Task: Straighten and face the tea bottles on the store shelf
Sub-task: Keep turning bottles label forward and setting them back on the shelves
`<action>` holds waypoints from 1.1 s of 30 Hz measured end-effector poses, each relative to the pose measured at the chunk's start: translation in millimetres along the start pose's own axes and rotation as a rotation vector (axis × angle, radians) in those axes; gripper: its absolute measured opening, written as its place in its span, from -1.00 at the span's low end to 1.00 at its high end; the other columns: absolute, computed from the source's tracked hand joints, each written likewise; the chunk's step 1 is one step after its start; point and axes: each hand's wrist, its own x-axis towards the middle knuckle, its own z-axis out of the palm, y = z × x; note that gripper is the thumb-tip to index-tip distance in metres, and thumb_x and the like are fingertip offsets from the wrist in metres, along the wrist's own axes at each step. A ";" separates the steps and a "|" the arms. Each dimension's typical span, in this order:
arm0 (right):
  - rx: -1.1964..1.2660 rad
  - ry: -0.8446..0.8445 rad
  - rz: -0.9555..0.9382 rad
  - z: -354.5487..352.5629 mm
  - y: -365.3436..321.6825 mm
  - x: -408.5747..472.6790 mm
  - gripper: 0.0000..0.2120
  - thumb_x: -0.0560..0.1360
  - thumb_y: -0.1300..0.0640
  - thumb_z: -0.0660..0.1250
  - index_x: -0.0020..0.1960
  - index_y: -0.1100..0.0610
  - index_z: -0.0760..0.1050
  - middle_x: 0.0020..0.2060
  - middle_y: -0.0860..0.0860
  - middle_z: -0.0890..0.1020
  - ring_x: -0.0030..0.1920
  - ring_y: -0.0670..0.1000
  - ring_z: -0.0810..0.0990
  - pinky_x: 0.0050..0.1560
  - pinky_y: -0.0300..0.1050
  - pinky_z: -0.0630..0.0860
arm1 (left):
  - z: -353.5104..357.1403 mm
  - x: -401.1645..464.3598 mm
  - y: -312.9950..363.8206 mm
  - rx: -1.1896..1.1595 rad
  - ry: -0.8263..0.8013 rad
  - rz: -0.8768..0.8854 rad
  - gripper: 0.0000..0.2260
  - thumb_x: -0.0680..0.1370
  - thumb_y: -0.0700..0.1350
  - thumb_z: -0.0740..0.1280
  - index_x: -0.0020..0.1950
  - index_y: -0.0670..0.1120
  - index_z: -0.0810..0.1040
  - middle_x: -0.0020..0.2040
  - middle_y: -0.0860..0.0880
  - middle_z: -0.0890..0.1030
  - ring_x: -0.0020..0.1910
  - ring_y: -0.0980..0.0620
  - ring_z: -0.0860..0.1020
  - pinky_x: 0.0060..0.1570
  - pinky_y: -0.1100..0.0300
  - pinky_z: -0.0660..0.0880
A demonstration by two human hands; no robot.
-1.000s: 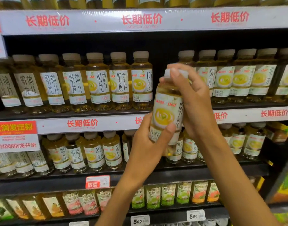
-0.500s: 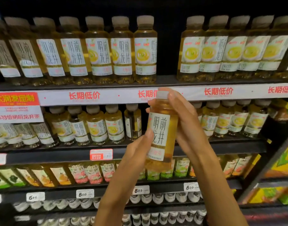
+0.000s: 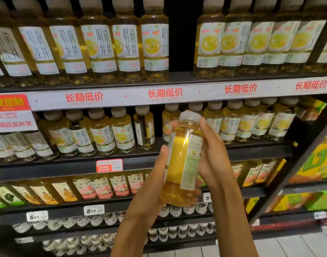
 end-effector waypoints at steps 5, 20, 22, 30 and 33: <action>-0.207 0.068 -0.019 -7.0 -4.0 -4.1 -0.64 0.47 0.00 0.31 0.21 0.12 0.53 0.01 0.09 0.70 0.01 0.03 0.67 -0.05 -0.13 0.60 | 9.6 -1.7 2.3 0.155 0.123 0.072 -0.61 0.36 0.50 0.08 -0.04 0.43 0.59 0.07 0.23 0.66 0.12 0.20 0.60 0.30 -0.03 0.41; -0.061 -0.050 0.035 -4.8 -14.4 -9.8 -0.71 0.39 -0.04 0.36 0.03 0.11 0.55 -0.27 0.07 0.64 -0.18 0.06 0.66 -0.12 -0.06 0.61 | 9.5 -6.6 -8.8 0.027 -0.054 -0.139 -0.33 0.43 0.40 0.04 0.26 -0.02 0.55 -0.02 -0.09 0.70 -0.05 -0.04 0.68 0.08 -0.01 0.56; -0.134 -0.019 0.013 -5.0 -14.7 -10.7 -0.75 0.43 -0.02 0.33 0.03 0.11 0.54 -0.25 0.07 0.64 -0.16 0.06 0.66 -0.11 -0.08 0.61 | 8.8 -9.0 -7.1 0.124 -0.003 -0.103 -0.35 0.40 0.42 0.02 0.24 0.06 0.55 -0.01 -0.05 0.71 0.00 0.00 0.67 0.17 -0.03 0.51; -0.105 0.022 0.132 1.2 -16.1 -6.0 -0.62 0.43 -0.12 0.25 0.08 0.13 0.54 -0.12 0.11 0.70 -0.09 0.07 0.70 -0.13 -0.08 0.64 | 15.5 -18.8 -0.4 -0.525 -0.282 -0.181 -0.40 0.53 0.27 0.18 0.05 -0.28 0.61 -0.20 -0.18 0.63 -0.33 -0.05 0.62 -0.33 0.16 0.56; 0.006 -0.021 0.183 3.9 -16.4 -5.7 -0.61 0.41 -0.09 0.27 0.11 0.15 0.52 -0.10 0.14 0.70 -0.08 0.10 0.70 -0.13 -0.03 0.65 | 15.8 -17.9 0.7 -0.647 -0.394 -0.185 -0.45 0.50 0.20 0.22 0.03 -0.30 0.60 -0.21 -0.17 0.62 -0.34 -0.04 0.62 -0.33 0.16 0.57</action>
